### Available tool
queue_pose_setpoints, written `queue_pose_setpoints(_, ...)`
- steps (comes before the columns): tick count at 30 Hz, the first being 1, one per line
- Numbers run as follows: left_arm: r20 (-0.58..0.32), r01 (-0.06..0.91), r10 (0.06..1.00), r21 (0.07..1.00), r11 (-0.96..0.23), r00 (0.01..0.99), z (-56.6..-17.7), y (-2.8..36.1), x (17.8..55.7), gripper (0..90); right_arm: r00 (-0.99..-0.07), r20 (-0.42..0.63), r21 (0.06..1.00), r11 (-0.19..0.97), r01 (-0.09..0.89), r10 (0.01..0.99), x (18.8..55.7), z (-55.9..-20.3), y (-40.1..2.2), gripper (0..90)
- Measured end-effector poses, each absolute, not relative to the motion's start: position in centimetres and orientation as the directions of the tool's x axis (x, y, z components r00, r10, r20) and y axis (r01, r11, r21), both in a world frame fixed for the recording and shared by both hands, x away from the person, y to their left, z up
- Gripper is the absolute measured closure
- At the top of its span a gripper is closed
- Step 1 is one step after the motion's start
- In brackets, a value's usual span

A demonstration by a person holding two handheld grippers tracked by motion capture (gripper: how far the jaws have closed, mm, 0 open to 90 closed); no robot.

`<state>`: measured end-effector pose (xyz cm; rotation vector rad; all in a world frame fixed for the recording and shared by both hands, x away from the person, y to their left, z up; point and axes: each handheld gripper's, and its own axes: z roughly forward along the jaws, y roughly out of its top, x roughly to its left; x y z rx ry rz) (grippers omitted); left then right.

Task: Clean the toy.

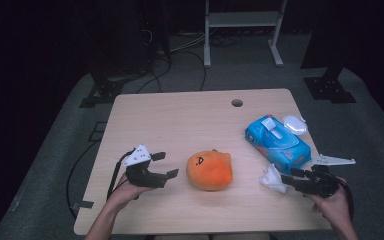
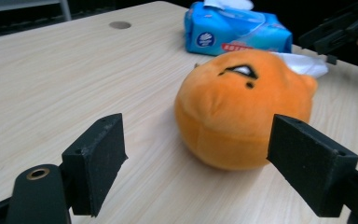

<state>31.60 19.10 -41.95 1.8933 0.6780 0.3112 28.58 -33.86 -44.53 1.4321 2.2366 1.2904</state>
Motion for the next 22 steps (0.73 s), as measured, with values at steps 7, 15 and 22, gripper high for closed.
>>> queue_pose_setpoints(7, -0.094, 0.341, 0.616, 0.892, -0.297, 0.782, -43.0, 20.6, 31.3, 17.6, -0.517, 0.279, 0.744, 0.158, 0.649, 0.809, 28.6, -44.6, -33.8, 39.1)
queue_pose_setpoints(15, -0.11, 0.373, 0.677, 0.892, -0.256, 0.727, -44.7, 22.2, 31.1, 15.8, -0.52, 0.28, 0.752, 0.152, 0.642, 0.807, 28.3, -44.7, -33.7, 37.9)
queue_pose_setpoints(22, -0.134, 0.417, 0.725, 0.88, -0.226, 0.675, -45.9, 22.9, 31.3, 13.5, -0.525, 0.293, 0.763, 0.136, 0.632, 0.799, 27.9, -45.1, -33.0, 35.9)
